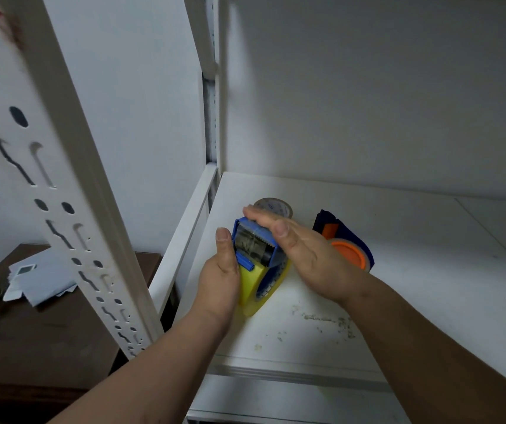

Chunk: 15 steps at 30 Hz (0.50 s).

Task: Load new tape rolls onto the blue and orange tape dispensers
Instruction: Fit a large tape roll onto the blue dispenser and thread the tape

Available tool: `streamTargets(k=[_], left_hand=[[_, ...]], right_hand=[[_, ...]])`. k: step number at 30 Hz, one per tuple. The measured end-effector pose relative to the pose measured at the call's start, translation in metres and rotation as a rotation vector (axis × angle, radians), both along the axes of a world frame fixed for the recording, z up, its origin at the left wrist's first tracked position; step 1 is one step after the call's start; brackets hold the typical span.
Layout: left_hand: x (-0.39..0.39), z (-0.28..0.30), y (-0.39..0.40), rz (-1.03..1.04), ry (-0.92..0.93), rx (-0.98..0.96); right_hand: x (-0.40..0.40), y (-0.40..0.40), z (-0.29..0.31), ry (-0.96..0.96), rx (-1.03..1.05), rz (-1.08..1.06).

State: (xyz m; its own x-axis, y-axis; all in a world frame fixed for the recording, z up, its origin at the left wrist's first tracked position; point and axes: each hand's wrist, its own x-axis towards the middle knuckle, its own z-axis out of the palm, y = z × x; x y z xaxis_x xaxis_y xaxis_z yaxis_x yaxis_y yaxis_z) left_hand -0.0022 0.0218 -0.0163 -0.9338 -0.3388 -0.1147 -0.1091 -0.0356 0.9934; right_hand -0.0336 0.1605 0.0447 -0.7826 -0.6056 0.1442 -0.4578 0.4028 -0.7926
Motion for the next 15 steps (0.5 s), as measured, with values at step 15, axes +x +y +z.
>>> streamTargets(k=[15], left_hand=[[-0.002, 0.009, 0.001, 0.037, -0.113, 0.045]], right_hand=[[-0.011, 0.02, -0.012, -0.148, -0.067, -0.21]])
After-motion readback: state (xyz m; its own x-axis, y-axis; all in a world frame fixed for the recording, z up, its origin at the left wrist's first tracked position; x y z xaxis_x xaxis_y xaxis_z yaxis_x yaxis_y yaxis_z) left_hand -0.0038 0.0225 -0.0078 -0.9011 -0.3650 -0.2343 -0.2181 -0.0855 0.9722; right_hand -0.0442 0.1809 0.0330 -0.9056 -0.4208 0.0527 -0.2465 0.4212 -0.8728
